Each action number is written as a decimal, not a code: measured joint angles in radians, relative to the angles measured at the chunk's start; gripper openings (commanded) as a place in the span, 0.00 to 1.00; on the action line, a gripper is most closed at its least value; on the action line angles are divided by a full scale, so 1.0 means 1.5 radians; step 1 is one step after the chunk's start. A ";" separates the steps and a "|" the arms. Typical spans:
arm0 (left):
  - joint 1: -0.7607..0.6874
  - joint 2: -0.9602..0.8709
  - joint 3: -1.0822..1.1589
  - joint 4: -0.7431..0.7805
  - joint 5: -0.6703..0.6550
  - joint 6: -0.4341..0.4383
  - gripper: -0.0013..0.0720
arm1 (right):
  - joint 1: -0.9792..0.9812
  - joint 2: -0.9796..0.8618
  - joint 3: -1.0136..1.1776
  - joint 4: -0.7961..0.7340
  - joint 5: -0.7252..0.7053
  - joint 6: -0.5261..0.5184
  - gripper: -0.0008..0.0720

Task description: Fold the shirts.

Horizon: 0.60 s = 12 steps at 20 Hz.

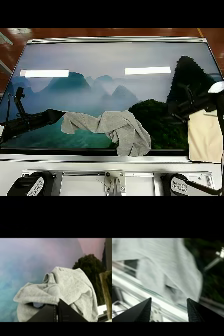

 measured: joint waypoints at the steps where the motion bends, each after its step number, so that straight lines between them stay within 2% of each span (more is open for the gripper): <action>1: 0.000 0.000 0.000 -0.001 0.001 0.000 0.07 | -0.005 0.027 -0.056 -0.016 -0.009 0.003 0.97; 7: 0.000 0.000 -0.001 -0.003 0.003 0.002 0.07 | -0.021 0.120 -0.364 0.003 -0.157 0.000 0.97; 12: 0.000 0.000 -0.001 -0.004 0.004 0.002 0.07 | -0.022 0.133 -0.452 0.072 -0.266 -0.007 0.97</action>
